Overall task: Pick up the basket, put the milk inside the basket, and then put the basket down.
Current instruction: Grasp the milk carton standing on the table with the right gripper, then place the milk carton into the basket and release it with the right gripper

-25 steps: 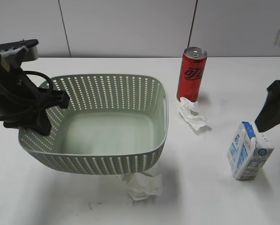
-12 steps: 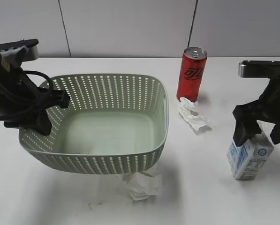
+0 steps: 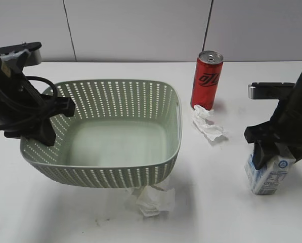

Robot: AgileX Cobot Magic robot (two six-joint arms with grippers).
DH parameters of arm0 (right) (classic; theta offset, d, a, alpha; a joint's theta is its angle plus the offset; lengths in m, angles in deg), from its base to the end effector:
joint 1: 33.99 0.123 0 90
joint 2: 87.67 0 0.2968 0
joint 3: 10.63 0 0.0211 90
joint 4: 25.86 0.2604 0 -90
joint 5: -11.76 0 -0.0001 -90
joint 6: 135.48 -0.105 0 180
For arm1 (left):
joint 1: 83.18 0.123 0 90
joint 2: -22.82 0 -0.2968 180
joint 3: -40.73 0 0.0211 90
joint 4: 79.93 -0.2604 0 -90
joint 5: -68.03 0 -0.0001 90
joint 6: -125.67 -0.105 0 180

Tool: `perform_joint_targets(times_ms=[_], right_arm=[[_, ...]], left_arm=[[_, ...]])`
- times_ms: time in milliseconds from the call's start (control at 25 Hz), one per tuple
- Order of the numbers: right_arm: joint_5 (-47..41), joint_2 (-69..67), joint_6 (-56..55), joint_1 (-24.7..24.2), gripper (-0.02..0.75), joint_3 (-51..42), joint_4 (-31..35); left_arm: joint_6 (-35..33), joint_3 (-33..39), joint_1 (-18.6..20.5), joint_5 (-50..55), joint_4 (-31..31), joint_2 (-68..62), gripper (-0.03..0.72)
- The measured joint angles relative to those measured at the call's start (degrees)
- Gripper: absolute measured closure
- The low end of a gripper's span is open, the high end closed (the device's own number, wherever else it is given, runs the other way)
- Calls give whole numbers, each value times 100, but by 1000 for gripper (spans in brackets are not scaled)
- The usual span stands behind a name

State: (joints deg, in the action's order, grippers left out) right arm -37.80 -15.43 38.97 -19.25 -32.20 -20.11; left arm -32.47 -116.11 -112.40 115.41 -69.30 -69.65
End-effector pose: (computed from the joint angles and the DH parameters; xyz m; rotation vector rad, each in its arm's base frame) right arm 0.2954 0.0860 0.1523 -0.1504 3.1300 0.1242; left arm 0.2443 -0.1530 0.2267 0.0336 2.9155 -0.3921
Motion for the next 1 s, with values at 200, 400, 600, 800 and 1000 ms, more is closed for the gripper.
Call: perform_joint_targets(times_ms=[200, 400, 600, 800, 1000], right_arm=[[-44, 0, 0, 0, 435, 17, 59], [-347, 7, 68, 0, 435, 142, 6], [-1354, 589, 231, 34, 435, 666, -195], [-1960, 1159, 378, 755, 435, 1968, -377], [-1989, 1078, 258, 2009, 435, 3366, -381]], left_arm=[[0, 0, 0, -4, 0, 0, 688], [0, 0, 0, -4, 0, 0, 688], [0, 0, 0, -4, 5, 0, 688], [0, 0, 0, -15, 5, -14, 688], [0, 0, 0, 24, 5, -186, 688]])
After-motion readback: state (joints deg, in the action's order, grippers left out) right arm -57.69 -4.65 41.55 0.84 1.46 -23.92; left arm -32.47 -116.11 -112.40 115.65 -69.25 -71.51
